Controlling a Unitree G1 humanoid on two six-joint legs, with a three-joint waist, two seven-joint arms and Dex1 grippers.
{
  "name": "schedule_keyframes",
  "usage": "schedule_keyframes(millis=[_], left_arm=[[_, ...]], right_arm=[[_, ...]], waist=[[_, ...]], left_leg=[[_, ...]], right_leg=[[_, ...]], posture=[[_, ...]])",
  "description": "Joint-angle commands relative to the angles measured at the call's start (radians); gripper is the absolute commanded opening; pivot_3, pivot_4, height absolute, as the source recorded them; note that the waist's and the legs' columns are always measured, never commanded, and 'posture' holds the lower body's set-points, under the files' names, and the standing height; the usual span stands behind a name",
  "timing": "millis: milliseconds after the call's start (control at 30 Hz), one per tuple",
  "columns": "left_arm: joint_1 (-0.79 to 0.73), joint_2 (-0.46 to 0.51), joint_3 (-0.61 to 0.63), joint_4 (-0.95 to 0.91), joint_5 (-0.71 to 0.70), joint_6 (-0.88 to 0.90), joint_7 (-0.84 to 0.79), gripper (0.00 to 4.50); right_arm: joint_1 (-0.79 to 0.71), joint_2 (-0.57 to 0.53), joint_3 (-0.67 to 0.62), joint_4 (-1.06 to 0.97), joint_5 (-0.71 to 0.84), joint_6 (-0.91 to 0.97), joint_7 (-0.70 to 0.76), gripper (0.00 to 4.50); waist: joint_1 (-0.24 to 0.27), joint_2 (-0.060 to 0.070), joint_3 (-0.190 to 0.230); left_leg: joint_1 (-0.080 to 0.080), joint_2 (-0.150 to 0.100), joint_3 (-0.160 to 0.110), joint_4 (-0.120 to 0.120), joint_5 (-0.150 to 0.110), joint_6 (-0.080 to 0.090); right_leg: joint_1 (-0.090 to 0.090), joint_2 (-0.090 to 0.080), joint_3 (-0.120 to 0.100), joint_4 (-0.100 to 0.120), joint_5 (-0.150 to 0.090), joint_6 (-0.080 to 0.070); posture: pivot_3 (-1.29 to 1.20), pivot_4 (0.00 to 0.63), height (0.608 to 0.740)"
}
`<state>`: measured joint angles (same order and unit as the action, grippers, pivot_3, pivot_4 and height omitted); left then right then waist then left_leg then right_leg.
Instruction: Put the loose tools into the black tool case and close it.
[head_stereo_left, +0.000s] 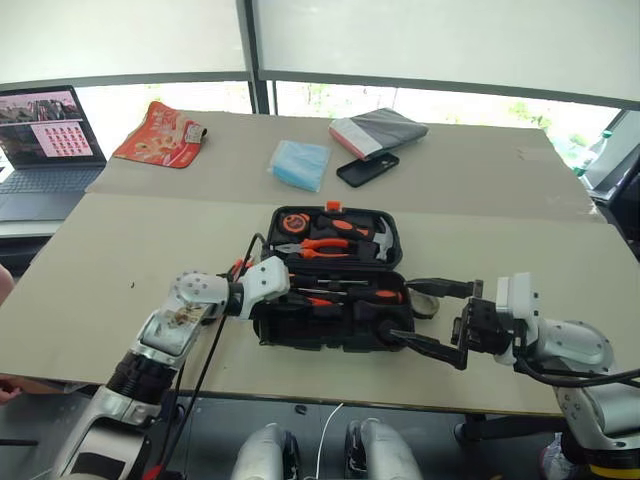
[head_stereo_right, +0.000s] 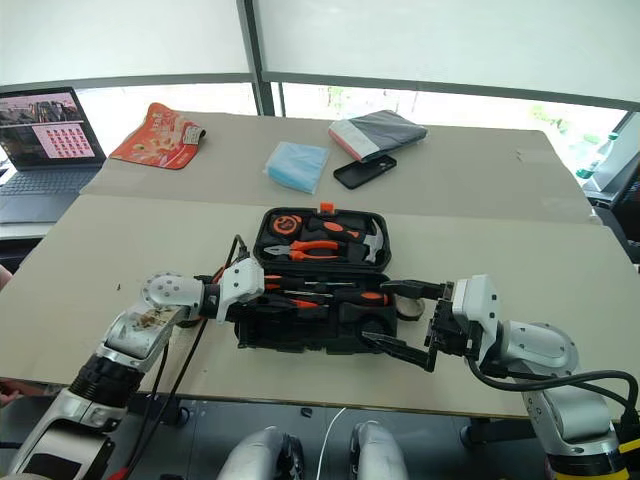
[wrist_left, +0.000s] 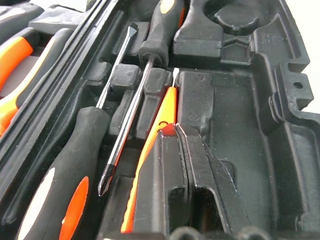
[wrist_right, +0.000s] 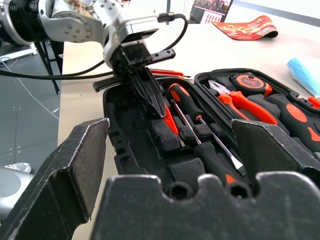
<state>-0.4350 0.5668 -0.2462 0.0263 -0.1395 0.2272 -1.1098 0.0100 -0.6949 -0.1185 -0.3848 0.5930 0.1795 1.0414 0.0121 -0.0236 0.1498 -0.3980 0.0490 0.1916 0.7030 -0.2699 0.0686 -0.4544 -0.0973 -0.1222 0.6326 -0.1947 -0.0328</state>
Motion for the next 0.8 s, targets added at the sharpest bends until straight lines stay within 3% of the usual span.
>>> schedule_keyframes(millis=[33,133,167,300,367,567,700,800], left_arm=[[0.048,-0.042,0.155,-0.014,-0.114,-0.004,0.082,0.06],[0.126,-0.015,0.316,-0.073,-0.229,0.016,0.094,0.06],[0.159,0.000,0.358,-0.086,-0.249,0.013,0.098,0.56],[0.344,0.061,0.580,-0.084,-0.308,-0.013,0.123,1.64],[0.449,0.070,0.714,-0.031,-0.323,-0.042,0.155,2.45],[0.639,0.123,0.873,0.010,-0.311,-0.045,0.197,4.43],[0.676,0.164,0.860,-0.081,-0.380,0.101,0.182,4.43],[0.617,0.205,0.760,-0.248,-0.448,0.266,0.208,4.43]], right_arm=[[-0.003,0.011,-0.043,0.020,-0.006,-0.053,0.008,4.50],[0.003,0.021,-0.071,0.062,-0.043,-0.135,0.017,4.50],[0.005,0.024,-0.077,0.075,-0.052,-0.155,0.019,4.50],[0.019,0.049,-0.087,0.136,-0.057,-0.259,0.071,4.50],[0.033,0.058,-0.084,0.159,-0.054,-0.280,0.095,4.50],[0.021,0.049,-0.075,0.187,-0.034,-0.281,0.147,4.50],[0.006,0.047,-0.062,0.197,-0.042,-0.288,0.177,4.50],[-0.035,0.058,-0.045,0.178,-0.029,-0.268,0.179,4.50]], waist=[[-0.001,0.000,0.000],[-0.007,0.000,0.000],[-0.008,0.000,0.000],[-0.011,0.000,0.000],[-0.019,0.000,0.000],[-0.009,0.000,0.000],[0.008,0.000,0.000],[0.011,0.000,0.001]], left_leg=[[0.000,0.000,0.000,0.000,0.000,0.000],[-0.001,0.001,0.000,0.000,0.001,-0.002],[-0.001,0.001,0.000,0.000,0.002,-0.003],[0.000,0.001,0.000,-0.002,0.003,-0.005],[0.000,0.001,0.000,-0.003,0.003,-0.005],[0.001,0.000,0.000,-0.005,-0.004,-0.009],[0.002,-0.001,0.000,-0.005,-0.007,-0.005],[0.001,-0.001,0.000,-0.005,-0.006,-0.008]], right_leg=[[0.000,-0.001,0.000,0.000,0.000,0.000],[-0.001,-0.001,0.000,0.000,0.000,0.000],[-0.002,-0.001,0.000,0.000,0.000,0.000],[-0.001,-0.001,0.000,0.000,0.000,0.000],[-0.001,-0.002,0.000,0.000,0.000,0.000],[-0.002,-0.010,-0.001,-0.001,-0.001,-0.001],[-0.003,-0.013,-0.003,-0.003,-0.004,-0.006],[-0.003,-0.014,-0.003,-0.004,-0.004,-0.006]], posture=[[0.00,0.150,0.740],[0.00,0.150,0.740],[0.00,0.150,0.740],[0.00,0.150,0.740],[0.00,0.150,0.740],[0.00,0.150,0.740],[0.00,0.150,0.740],[0.00,0.150,0.740]])
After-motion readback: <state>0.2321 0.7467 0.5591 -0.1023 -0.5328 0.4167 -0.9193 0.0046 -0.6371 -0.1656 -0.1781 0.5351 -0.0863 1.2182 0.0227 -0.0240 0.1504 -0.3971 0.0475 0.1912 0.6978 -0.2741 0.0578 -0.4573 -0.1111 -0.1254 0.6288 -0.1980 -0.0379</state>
